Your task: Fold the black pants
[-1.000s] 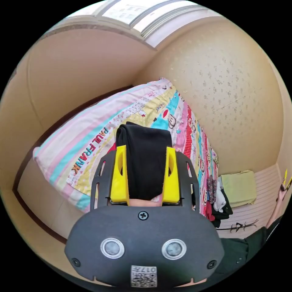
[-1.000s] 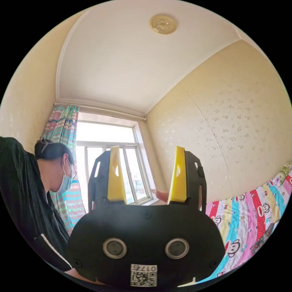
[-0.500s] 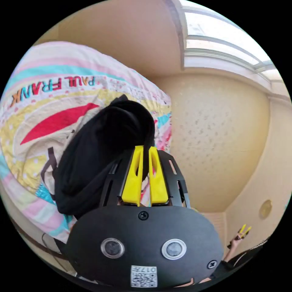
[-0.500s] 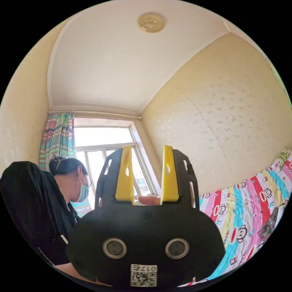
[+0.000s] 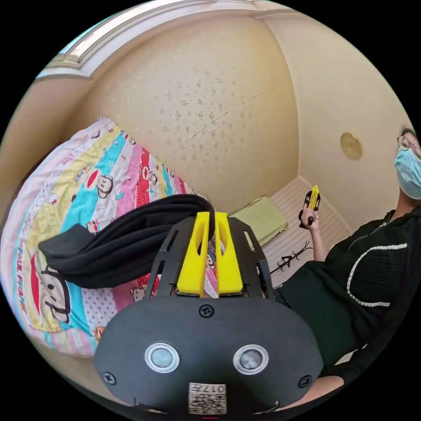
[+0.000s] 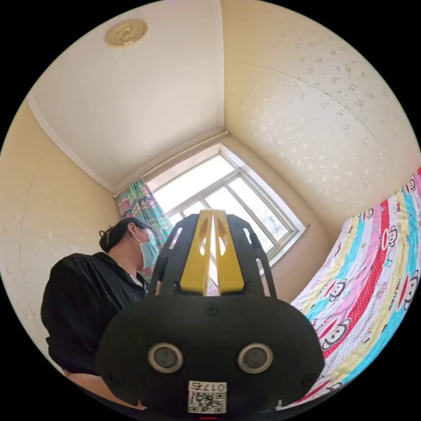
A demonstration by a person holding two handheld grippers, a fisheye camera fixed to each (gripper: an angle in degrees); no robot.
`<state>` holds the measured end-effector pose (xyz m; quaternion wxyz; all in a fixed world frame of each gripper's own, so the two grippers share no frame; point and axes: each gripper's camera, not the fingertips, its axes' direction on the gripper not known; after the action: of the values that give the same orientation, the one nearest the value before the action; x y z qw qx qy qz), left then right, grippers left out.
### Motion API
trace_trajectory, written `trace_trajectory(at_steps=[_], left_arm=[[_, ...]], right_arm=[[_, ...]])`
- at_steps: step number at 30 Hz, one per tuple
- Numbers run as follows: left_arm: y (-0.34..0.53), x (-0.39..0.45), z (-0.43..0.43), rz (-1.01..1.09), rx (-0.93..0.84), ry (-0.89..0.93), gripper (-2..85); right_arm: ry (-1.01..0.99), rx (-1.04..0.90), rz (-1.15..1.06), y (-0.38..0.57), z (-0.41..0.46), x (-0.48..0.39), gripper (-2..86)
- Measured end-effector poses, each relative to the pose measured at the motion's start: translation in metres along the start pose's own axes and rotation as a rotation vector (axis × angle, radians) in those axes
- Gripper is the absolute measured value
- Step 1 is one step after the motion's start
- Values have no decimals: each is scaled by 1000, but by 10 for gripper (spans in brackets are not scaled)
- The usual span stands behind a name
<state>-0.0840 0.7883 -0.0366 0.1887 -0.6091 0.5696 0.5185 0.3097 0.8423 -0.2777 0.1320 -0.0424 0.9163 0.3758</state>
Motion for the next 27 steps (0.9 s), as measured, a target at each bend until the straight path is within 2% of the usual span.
trace_trajectory(at_steps=[5,8,9,10,12,18,23,27], left_arm=[[-54,78,29,149,96,128,5],[-72,123,55,186,206,303,5],[-78,140,65,196,252,373,5],[-82,149,69,201,274,410,5],[-97,186,87,229,350,563,6],[-139,310,141,363,378,809,5],[-162,424,166,590,400,846,6],[-172,507,190,702,418,778,6]], right_arm=[[49,-23,-118,3,-15,-5,93],[252,-161,-207,17,-28,-14,165],[392,-210,-244,27,-34,-17,199],[524,-229,-276,38,-41,-20,234],[640,-209,-300,52,-57,-20,252],[569,-111,-188,78,-101,4,285],[522,-83,-134,77,-110,33,305],[359,-59,-137,51,-94,58,297]])
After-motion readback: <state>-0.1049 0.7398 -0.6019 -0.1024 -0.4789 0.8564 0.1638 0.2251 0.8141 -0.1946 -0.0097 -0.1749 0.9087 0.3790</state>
